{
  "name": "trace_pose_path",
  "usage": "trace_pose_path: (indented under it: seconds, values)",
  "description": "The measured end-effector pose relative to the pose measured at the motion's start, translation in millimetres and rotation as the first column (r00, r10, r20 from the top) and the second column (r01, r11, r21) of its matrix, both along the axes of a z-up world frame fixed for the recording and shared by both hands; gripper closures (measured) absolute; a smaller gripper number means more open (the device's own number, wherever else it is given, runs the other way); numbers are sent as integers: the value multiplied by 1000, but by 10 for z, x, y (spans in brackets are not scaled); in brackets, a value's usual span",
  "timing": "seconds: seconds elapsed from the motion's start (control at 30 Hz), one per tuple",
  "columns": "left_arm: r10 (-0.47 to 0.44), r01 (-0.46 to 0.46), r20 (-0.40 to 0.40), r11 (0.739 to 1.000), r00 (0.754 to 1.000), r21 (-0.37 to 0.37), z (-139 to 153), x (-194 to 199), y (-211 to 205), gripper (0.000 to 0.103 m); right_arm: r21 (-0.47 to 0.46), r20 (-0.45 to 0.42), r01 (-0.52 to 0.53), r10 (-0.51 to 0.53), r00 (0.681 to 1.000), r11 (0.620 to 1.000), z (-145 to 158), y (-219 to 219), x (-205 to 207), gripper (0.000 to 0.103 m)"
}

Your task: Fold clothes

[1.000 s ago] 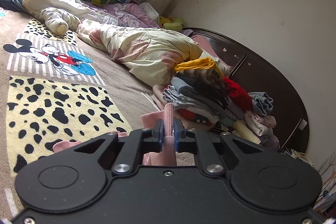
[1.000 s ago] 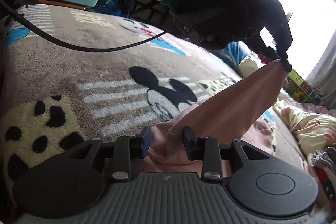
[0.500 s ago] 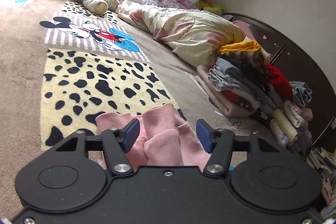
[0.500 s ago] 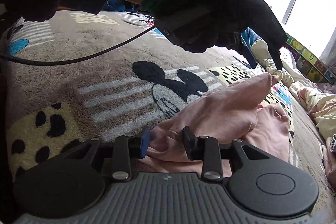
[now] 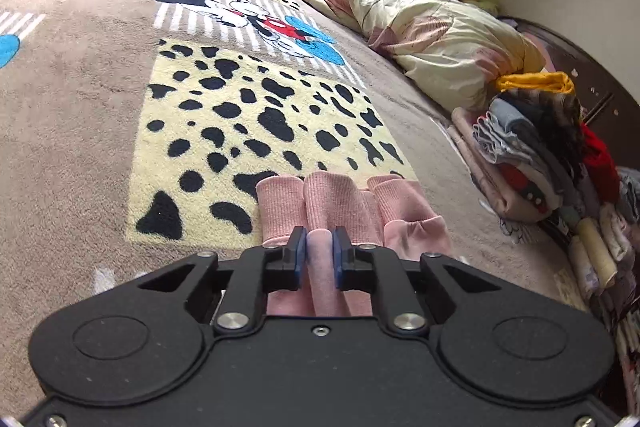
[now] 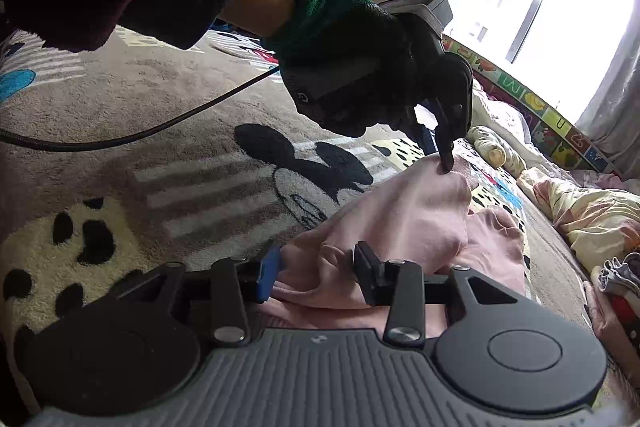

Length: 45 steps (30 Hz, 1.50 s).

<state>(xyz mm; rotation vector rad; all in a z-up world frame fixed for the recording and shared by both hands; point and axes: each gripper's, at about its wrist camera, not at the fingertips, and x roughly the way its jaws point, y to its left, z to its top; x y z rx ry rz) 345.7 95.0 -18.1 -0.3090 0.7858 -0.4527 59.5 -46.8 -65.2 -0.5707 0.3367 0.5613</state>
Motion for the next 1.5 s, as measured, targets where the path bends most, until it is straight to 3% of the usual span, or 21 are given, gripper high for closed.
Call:
trace_pose_path:
  seconds: [0.03, 0.13, 0.33, 0.37, 0.4, 0.43, 0.47, 0.57, 0.73, 0.87, 0.93, 1.0, 1.03, 1.17, 1.27, 1.33, 1.4, 1.5]
  values:
    - [-4, 4, 13, 1000, 1000, 19, 9, -14, -21, 95, 3, -1, 7, -7, 1000, 1000, 0, 0, -2, 60]
    - [-36, 63, 150, 982, 988, -181, 136, -162, 104, 97, 14, -6, 34, -34, 999, 999, -4, 0, -18, 59]
    - [12, -11, 58, 1000, 998, -27, -119, -80, 42, 95, 46, -36, 58, -57, 998, 997, -11, -25, 17, 58]
    - [2, -3, 46, 999, 999, 33, -133, -83, -15, 93, 47, -39, 58, -56, 998, 997, -10, -27, 23, 58]
    - [6, -7, 51, 1000, 999, 25, -70, -80, -56, 83, 51, -47, 58, -56, 997, 997, -5, -39, 32, 57]
    - [19, -18, 65, 1000, 998, -9, -33, -115, -8, 74, 58, -57, 58, -55, 997, 997, 3, -56, 42, 57]
    - [27, -28, 102, 1000, 994, 9, 31, -176, 3, 66, 64, -67, 59, -55, 996, 996, 11, -73, 53, 56]
    - [45, -59, 213, 996, 976, 61, 223, -358, 36, 66, 77, -92, 46, -39, 995, 996, 61, -136, 63, 57]
    - [-122, 93, 326, 990, 937, 106, 251, -539, -91, 68, 190, -43, 36, -28, 999, 981, 372, -334, 43, 65]
    - [-206, 154, 294, 969, 933, 191, 130, -349, -354, 68, 223, -60, 117, -106, 993, 968, 516, -367, 567, 68]
    - [-228, 165, 261, 956, 938, 242, 47, -214, -484, 68, 209, -146, 163, -134, 980, 964, 462, -363, 901, 68]
    - [-239, 166, 189, 927, 952, 336, -140, -81, -582, 63, 162, -299, 207, -152, 942, 965, 279, -350, 1157, 61]
    - [-241, 168, 154, 910, 958, 380, -232, -15, -629, 62, 150, -322, 210, -153, 934, 966, 227, -350, 1188, 61]
    - [-240, 168, 155, 912, 958, 374, -167, 12, -634, 60, 133, -296, 192, -146, 944, 972, 171, -356, 1101, 61]
    - [-172, 105, 223, 954, 960, 282, -28, -14, -528, 61, 140, -280, 204, -158, 947, 969, 130, -352, 1039, 60]
    - [-145, 85, 177, 948, 973, 308, -112, 72, -546, 65, 144, -271, 213, -168, 948, 966, 106, -336, 1011, 60]
    - [-123, 77, 130, 947, 984, 313, -204, 165, -573, 60, 136, -265, 217, -175, 948, 967, 103, -315, 1002, 60]
    - [-125, 80, 91, 916, 988, 393, -143, 265, -744, 59, 129, -256, 211, -173, 951, 969, 91, -320, 1005, 60]
